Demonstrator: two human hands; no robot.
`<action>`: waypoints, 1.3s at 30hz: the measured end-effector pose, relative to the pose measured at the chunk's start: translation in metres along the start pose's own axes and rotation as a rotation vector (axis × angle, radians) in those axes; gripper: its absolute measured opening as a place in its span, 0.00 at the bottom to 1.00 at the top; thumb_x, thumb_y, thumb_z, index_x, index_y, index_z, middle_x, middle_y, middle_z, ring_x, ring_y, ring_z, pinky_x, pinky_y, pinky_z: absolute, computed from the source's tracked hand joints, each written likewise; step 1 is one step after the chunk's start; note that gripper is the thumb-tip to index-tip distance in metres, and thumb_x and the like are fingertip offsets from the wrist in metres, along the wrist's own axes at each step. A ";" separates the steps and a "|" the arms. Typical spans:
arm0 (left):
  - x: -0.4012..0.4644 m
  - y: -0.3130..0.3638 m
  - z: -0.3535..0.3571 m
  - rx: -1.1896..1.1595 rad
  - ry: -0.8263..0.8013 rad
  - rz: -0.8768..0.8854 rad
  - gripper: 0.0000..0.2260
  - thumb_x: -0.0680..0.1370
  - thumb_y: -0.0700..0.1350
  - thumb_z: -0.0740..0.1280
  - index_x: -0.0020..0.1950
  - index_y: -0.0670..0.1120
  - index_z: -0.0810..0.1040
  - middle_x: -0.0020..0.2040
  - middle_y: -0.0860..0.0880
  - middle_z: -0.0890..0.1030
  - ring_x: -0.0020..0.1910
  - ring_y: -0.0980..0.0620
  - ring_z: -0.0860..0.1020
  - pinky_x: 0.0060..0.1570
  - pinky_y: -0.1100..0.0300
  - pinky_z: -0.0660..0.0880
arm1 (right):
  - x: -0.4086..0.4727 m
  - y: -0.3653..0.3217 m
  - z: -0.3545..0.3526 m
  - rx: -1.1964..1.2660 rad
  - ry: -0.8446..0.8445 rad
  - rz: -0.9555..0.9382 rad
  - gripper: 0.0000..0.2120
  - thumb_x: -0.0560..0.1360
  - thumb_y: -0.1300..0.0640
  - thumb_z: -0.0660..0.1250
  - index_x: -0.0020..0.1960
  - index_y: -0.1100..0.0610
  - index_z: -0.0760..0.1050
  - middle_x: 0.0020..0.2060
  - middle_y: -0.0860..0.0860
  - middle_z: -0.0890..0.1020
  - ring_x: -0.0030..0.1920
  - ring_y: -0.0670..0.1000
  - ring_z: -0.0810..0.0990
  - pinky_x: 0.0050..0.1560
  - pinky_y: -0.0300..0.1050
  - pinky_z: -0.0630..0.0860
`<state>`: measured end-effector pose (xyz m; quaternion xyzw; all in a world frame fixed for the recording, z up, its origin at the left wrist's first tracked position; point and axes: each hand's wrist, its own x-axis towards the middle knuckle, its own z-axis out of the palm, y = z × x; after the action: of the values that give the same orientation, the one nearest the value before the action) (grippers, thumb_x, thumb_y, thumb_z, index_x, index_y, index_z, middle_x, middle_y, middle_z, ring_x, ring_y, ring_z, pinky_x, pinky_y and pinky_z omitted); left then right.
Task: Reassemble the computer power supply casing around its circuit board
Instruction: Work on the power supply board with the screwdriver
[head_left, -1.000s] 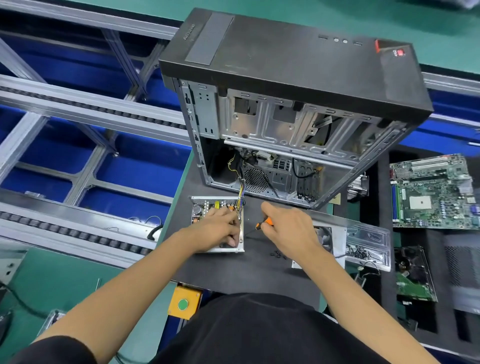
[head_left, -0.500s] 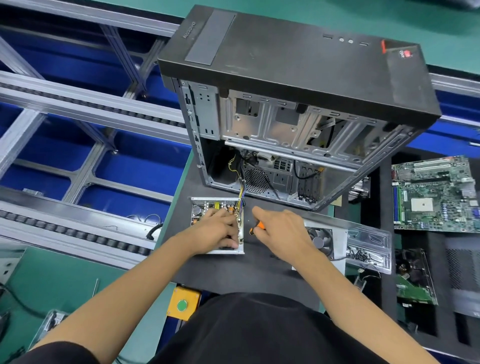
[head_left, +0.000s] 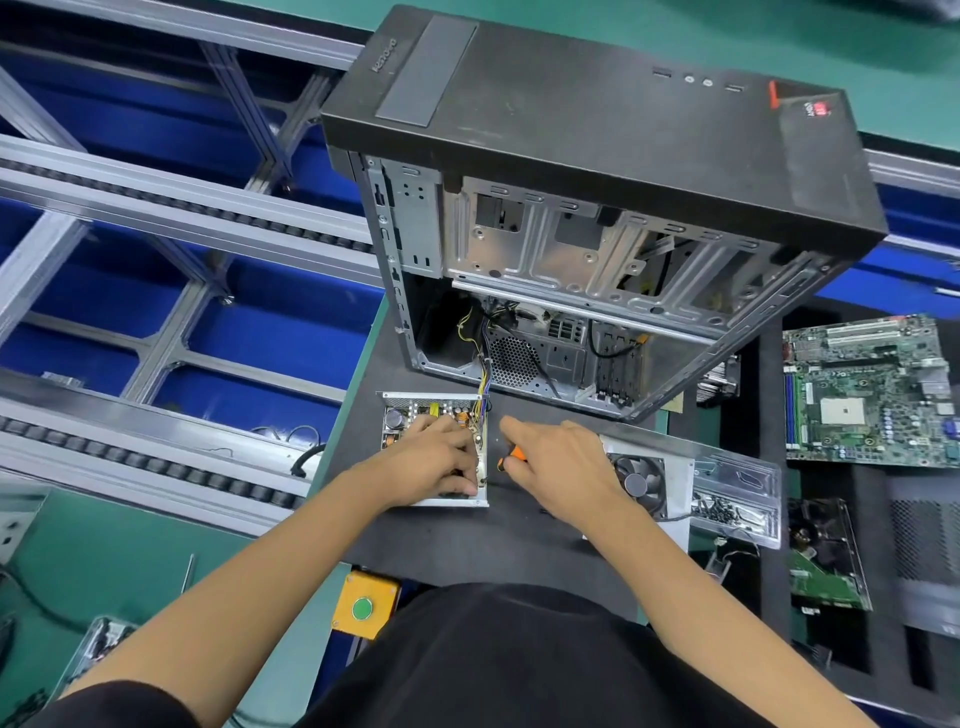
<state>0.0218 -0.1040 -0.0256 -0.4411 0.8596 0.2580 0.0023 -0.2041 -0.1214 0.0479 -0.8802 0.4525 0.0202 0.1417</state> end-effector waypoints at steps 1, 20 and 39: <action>0.000 -0.001 0.001 0.001 0.001 0.002 0.14 0.78 0.64 0.64 0.51 0.58 0.83 0.56 0.61 0.76 0.61 0.55 0.67 0.61 0.54 0.60 | 0.000 0.000 0.000 0.000 -0.003 -0.002 0.17 0.76 0.52 0.60 0.44 0.45 0.49 0.33 0.46 0.71 0.31 0.54 0.66 0.39 0.47 0.63; 0.006 0.019 0.014 -0.228 0.379 -0.154 0.27 0.66 0.45 0.79 0.29 0.66 0.61 0.31 0.64 0.67 0.38 0.55 0.71 0.49 0.56 0.59 | 0.017 -0.032 0.004 -0.080 -0.023 -0.129 0.20 0.77 0.50 0.62 0.65 0.51 0.60 0.38 0.55 0.83 0.36 0.60 0.82 0.31 0.47 0.62; 0.002 0.025 0.010 -0.422 0.456 -0.122 0.11 0.64 0.59 0.72 0.42 0.70 0.72 0.38 0.67 0.75 0.45 0.71 0.70 0.47 0.63 0.62 | 0.024 -0.050 -0.024 -0.354 -0.124 -0.330 0.10 0.79 0.53 0.61 0.55 0.56 0.77 0.42 0.52 0.85 0.38 0.54 0.82 0.43 0.46 0.73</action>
<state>-0.0003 -0.0889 -0.0235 -0.5291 0.7373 0.3245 -0.2668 -0.1518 -0.1196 0.0788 -0.9504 0.2823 0.1297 0.0143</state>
